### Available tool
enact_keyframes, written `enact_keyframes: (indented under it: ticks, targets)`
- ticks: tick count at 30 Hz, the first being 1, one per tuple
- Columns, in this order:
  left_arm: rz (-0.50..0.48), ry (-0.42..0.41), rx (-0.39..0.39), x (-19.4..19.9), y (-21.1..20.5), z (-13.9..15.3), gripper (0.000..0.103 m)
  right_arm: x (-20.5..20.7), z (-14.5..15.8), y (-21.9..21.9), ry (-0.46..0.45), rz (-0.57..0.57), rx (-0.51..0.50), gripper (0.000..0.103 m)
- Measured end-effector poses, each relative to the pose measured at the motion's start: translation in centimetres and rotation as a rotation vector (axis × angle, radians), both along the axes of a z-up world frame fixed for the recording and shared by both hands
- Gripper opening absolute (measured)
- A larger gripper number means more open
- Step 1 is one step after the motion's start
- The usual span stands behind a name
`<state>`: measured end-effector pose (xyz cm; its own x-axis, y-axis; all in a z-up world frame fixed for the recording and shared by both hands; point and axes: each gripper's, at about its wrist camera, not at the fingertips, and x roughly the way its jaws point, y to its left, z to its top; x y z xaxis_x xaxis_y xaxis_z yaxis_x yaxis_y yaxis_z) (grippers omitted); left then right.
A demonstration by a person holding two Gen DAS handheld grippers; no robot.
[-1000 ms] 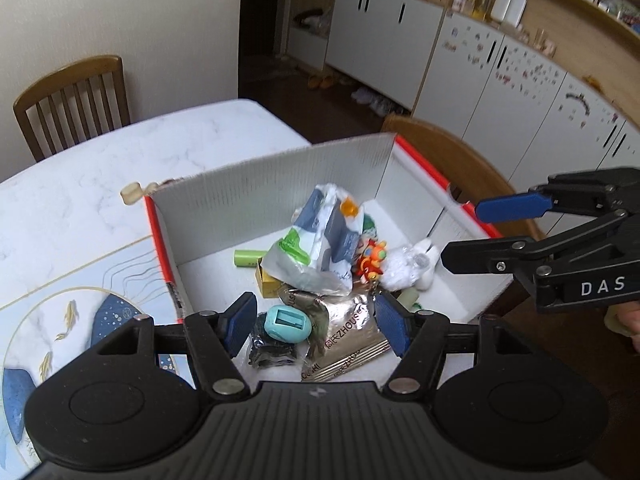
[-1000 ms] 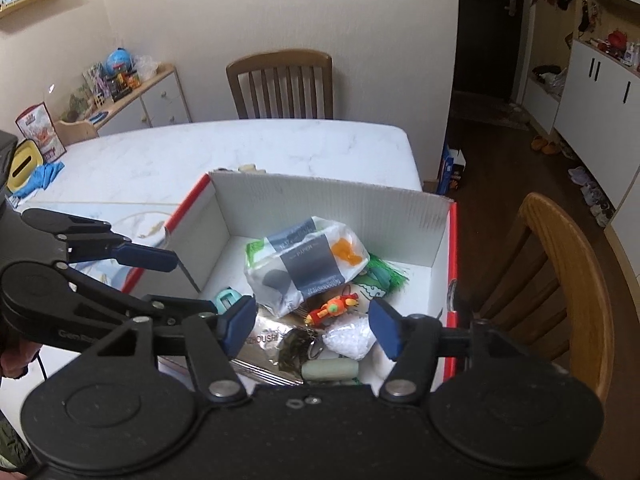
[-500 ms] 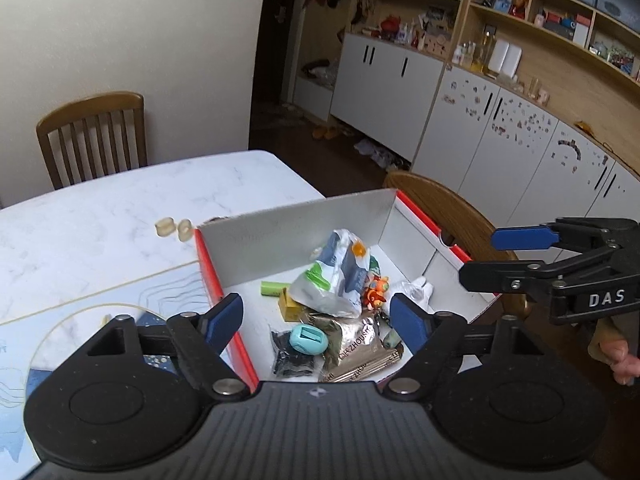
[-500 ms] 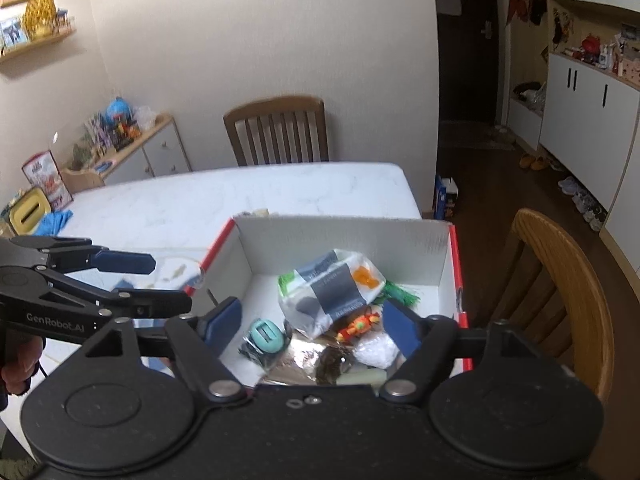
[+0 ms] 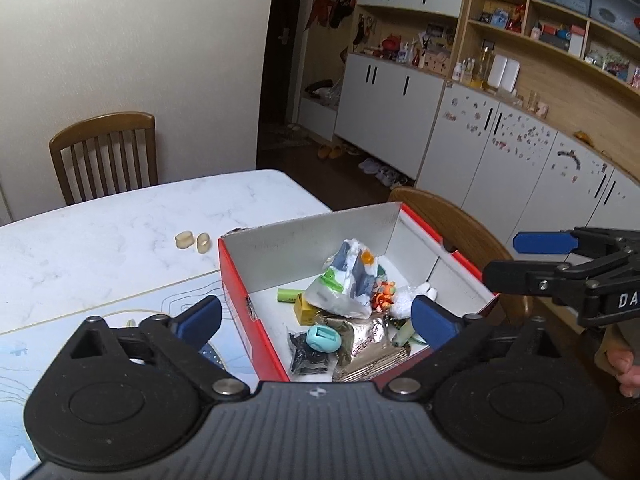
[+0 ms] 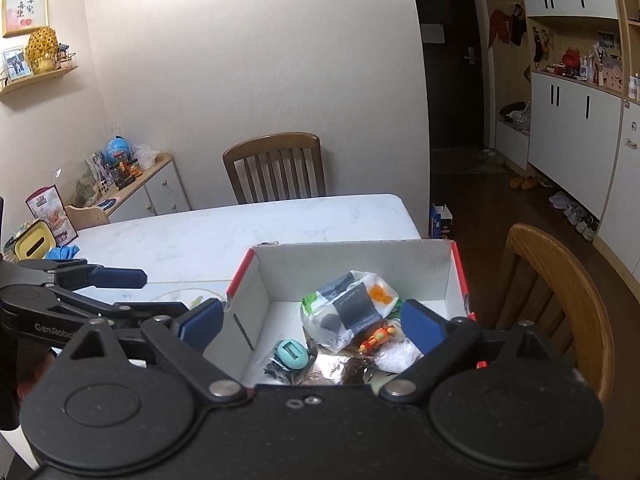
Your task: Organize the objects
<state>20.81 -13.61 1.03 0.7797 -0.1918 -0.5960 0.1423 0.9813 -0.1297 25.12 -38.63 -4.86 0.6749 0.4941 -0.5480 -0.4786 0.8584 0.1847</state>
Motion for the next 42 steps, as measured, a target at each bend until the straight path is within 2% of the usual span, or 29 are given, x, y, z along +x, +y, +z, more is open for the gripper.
enact_keyframes:
  ticks: [5, 14, 23, 29, 42]
  targets:
    - [0.006, -0.022, -0.004, -0.8, 0.4, 0.4, 0.102, -1.0, 0.0, 0.5, -0.014, -0.02, -0.002, 0.097]
    - [0.004, -0.07, 0.052, -2.2, 0.0, 0.8, 0.102, -2.6, -0.2, 0.7, -0.018, -0.049, 0.009, 0.101]
    - [-0.007, -0.052, 0.05, -3.0, 0.0, 0.0, 0.102, -3.7, -0.8, 0.4, -0.007, -0.08, 0.031, 0.102]
    - [-0.027, -0.05, 0.079, -3.8, -0.9, -0.5, 0.102, -4.3, -1.4, 0.1, 0.007, -0.098, 0.052, 0.102]
    - [-0.056, -0.027, 0.057, -4.3, -1.3, -1.0, 0.102, -5.0, -1.8, 0.1, 0.013, -0.108, 0.055, 0.102]
